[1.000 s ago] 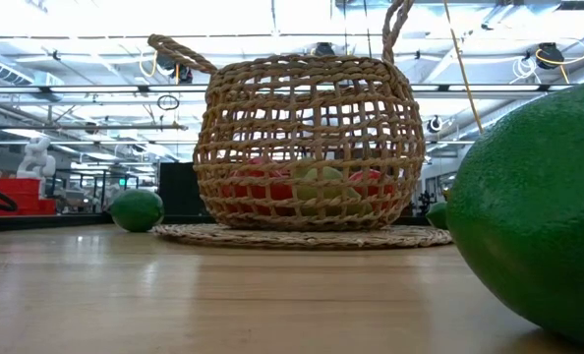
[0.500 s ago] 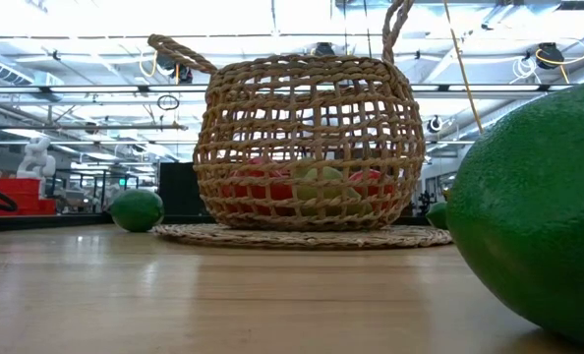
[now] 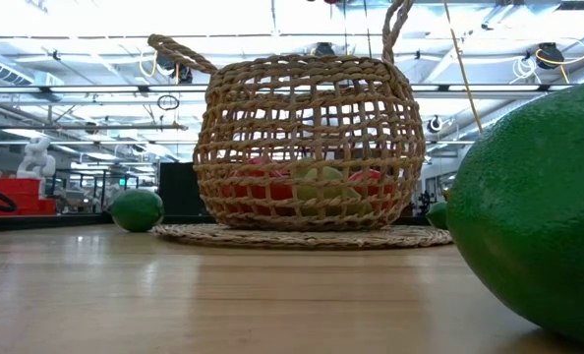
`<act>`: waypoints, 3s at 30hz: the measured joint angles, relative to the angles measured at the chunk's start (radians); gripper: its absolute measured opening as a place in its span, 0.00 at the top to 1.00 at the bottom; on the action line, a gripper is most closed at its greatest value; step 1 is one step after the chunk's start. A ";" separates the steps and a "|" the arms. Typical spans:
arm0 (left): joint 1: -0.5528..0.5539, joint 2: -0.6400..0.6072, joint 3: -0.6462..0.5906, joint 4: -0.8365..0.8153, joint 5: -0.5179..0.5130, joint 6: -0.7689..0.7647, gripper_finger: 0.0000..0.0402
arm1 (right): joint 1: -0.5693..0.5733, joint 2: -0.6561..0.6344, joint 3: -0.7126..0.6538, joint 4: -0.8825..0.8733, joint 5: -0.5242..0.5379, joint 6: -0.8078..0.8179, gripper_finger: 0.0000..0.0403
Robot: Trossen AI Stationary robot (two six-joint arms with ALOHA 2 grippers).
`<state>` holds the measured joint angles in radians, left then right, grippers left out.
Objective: Build produce basket
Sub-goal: Put the dragon fruit into the basket
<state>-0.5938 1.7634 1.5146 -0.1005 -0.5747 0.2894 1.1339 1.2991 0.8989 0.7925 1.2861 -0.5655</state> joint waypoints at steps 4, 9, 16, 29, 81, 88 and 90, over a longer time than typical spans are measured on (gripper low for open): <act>0.014 0.000 0.000 0.000 0.002 -0.161 0.79 | 0.000 0.000 0.000 0.000 0.000 0.000 0.45; 0.030 0.000 0.000 0.000 0.001 -0.340 0.79 | 0.000 0.000 0.000 0.000 0.000 0.000 0.45; 0.045 0.000 0.000 -0.001 0.001 -0.650 0.79 | 0.000 0.000 0.000 0.000 0.000 0.000 0.46; 0.045 0.000 0.000 0.027 0.002 -1.023 0.79 | 0.000 0.000 0.000 0.000 0.000 0.000 0.45; 0.557 -0.154 0.000 -0.243 -0.003 -0.428 0.79 | 0.000 0.000 -0.135 -0.078 -0.059 0.265 0.45; 0.610 -0.138 0.000 -0.342 0.032 -0.483 0.79 | -0.004 0.000 -0.168 -0.056 -0.058 0.267 0.45; 0.612 -0.121 0.000 -0.352 0.055 -0.471 0.79 | -0.007 0.000 -0.169 -0.056 -0.058 0.267 0.45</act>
<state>0.0177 1.6423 1.5143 -0.4525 -0.5201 -0.1818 1.1270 1.2995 0.7303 0.7368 1.2282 -0.2985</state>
